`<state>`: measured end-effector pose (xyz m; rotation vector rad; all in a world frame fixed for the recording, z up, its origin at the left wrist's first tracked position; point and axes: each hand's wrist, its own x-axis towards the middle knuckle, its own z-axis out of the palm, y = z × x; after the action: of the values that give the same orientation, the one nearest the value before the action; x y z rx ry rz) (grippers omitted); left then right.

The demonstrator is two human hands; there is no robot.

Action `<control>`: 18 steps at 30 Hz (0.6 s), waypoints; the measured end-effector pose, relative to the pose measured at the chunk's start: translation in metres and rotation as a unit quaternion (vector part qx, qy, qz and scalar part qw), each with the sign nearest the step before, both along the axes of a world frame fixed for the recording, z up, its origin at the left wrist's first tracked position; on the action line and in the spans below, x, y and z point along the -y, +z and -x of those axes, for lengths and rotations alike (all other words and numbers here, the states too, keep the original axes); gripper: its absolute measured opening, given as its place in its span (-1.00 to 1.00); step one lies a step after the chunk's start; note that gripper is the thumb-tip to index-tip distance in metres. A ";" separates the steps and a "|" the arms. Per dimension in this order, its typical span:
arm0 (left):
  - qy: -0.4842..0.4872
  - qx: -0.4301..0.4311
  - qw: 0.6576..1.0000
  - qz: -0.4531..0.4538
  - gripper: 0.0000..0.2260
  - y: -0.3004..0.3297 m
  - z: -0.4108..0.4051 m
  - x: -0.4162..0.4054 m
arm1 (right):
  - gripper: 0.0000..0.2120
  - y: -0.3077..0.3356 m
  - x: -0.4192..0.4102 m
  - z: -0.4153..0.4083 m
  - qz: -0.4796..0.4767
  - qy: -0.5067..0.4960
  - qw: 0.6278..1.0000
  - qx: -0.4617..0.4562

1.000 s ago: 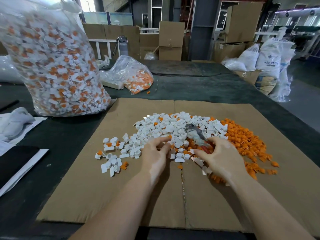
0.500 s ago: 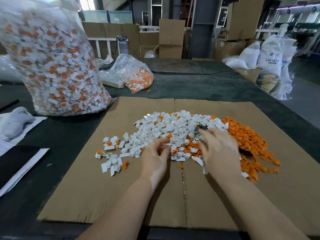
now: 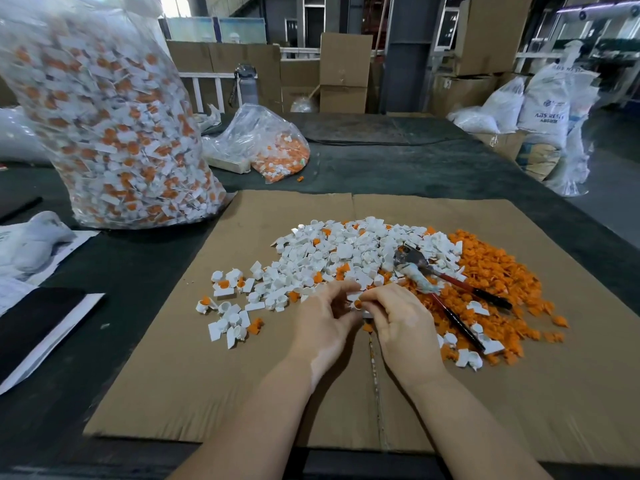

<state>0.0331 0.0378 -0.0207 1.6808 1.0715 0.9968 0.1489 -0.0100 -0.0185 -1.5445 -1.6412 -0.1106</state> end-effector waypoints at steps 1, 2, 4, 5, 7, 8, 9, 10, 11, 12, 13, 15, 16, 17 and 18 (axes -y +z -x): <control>0.005 0.002 1.000 0.000 -0.68 0.000 0.000 0.000 | -0.90 0.000 0.000 0.000 -0.003 -0.006 1.000 -0.009; 0.008 0.006 1.000 0.003 -0.69 0.000 0.000 0.000 | -0.89 0.000 0.001 -0.001 -0.006 -0.014 1.000 -0.017; 0.012 0.011 1.000 0.007 -0.70 0.000 0.000 0.000 | -0.87 0.000 0.002 -0.002 -0.013 -0.025 0.999 -0.028; 0.012 0.011 1.000 0.006 -0.70 0.001 0.000 0.000 | -0.86 0.000 0.002 -0.002 -0.016 -0.025 0.999 -0.034; 0.012 0.007 1.000 0.003 -0.70 0.001 -0.001 0.000 | -0.86 0.000 0.003 -0.002 -0.016 -0.013 0.999 -0.034; 0.011 0.002 1.000 0.001 -0.71 0.002 -0.001 0.000 | -0.86 0.001 0.004 -0.002 -0.013 -0.006 0.999 -0.028; 0.011 -0.002 1.000 -0.001 -0.71 0.002 -0.001 0.000 | -0.87 0.001 0.004 -0.001 -0.008 0.000 1.000 -0.023; 0.010 -0.004 1.000 -0.002 -0.72 0.002 0.000 0.000 | -0.87 0.001 0.004 -0.001 -0.003 0.004 1.000 -0.018; 0.010 -0.007 1.000 -0.004 -0.72 0.001 0.000 0.000 | -0.88 0.001 0.004 0.000 0.001 0.006 1.000 -0.013; 0.011 -0.010 1.000 -0.005 -0.73 0.001 0.000 0.000 | -0.88 0.001 0.004 0.000 0.003 0.007 1.000 -0.006; 0.011 -0.014 1.000 -0.007 -0.73 0.001 0.000 0.000 | -0.89 0.002 0.004 0.000 0.005 0.007 1.000 0.000; 0.010 -0.015 1.000 -0.011 -0.73 0.001 -0.001 0.001 | -0.92 0.002 0.004 0.001 0.010 0.005 1.000 0.008; 0.008 -0.014 1.000 -0.012 -0.72 0.001 -0.001 0.001 | -0.94 0.002 0.004 0.001 0.011 0.005 1.000 0.012; 0.004 -0.014 1.000 -0.013 -0.72 0.001 -0.002 0.002 | -0.96 0.002 0.003 0.000 0.011 0.003 1.000 0.013; 0.001 -0.016 1.000 -0.014 -0.71 0.001 -0.002 0.002 | -0.95 0.001 0.003 0.000 0.011 0.002 1.000 0.014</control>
<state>0.0352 0.0361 -0.0196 1.7244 1.0844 0.9935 0.1485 -0.0126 -0.0171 -1.5624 -1.6721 -0.1128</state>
